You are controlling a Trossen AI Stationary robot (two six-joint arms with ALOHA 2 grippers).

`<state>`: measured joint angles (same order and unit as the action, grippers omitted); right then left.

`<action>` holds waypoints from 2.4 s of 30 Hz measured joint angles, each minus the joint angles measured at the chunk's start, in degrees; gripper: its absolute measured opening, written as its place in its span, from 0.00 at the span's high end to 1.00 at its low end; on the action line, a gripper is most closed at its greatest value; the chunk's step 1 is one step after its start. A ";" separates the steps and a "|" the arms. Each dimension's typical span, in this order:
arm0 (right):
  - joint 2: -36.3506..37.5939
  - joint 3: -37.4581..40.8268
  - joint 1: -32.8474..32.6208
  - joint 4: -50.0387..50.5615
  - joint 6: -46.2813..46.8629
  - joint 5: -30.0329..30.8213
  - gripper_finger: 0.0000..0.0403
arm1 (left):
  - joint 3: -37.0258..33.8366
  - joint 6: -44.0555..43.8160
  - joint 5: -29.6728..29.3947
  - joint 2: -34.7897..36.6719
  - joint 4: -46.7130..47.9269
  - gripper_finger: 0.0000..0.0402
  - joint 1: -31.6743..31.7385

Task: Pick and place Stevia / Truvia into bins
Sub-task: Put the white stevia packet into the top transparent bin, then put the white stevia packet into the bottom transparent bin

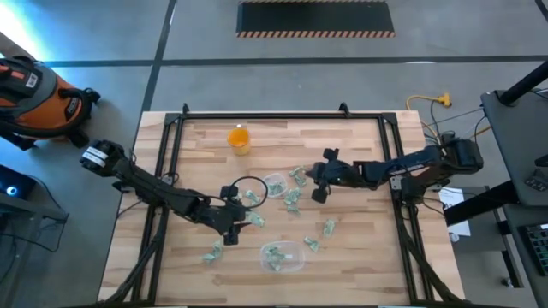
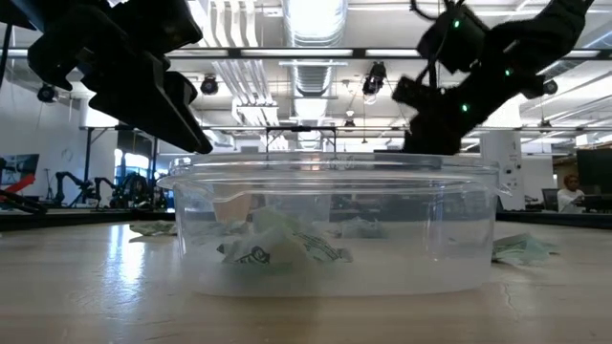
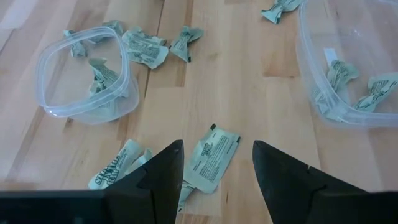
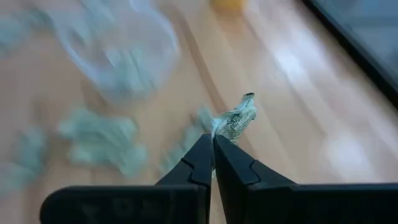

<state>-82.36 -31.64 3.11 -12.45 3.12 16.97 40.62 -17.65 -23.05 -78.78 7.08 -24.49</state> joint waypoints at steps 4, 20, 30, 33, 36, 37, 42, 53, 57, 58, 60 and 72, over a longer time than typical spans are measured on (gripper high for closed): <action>0.27 -0.08 -0.11 -8.85 -2.79 -7.76 0.98 | 0.00 0.01 0.00 0.00 -0.08 0.56 0.00; -10.67 -8.10 -0.15 -13.99 -3.55 -22.09 0.98 | 0.00 -0.06 0.02 -0.02 -0.07 0.56 0.00; -18.02 -14.02 -0.05 -11.69 -4.84 -23.06 0.98 | 0.00 -0.12 0.21 -0.02 -0.05 0.56 -0.30; -17.98 -14.43 0.19 -11.72 -4.82 -23.01 0.98 | 0.00 -0.10 0.22 -0.02 0.01 0.56 -0.33; -17.75 -14.53 0.48 -11.61 -4.74 -22.86 0.98 | 0.00 -0.08 0.24 -0.02 0.45 0.56 -0.33; -17.68 -14.53 0.48 -11.49 -4.98 -22.80 0.97 | 0.00 -0.14 0.24 -0.02 0.68 0.56 -0.33; -17.58 -14.51 0.63 -11.32 -5.08 -22.80 0.87 | -0.04 -1.20 0.26 -0.02 1.28 0.56 -0.33; -16.50 -14.97 0.45 -11.42 -8.54 -19.84 0.64 | -0.07 -0.65 2.62 -1.00 0.88 0.56 -0.31; -14.94 -14.97 0.03 -11.32 -11.01 -20.30 0.64 | -0.17 1.79 2.62 -4.73 0.05 0.56 -0.26; -14.39 -14.95 -0.03 -11.12 -11.34 -20.46 0.64 | -0.17 1.95 2.56 -5.86 0.27 0.56 -0.22; -13.24 -14.93 -0.13 -9.96 -11.68 -20.43 0.65 | -0.14 1.81 1.01 -8.17 0.27 0.56 0.23; -7.70 -14.21 -1.27 -0.59 -10.68 -20.43 0.71 | -0.07 -3.44 -1.29 -10.58 1.34 0.56 4.09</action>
<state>-90.05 -45.84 1.85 -13.04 -7.55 -3.46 40.56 -21.09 -24.34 -89.36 8.42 -20.40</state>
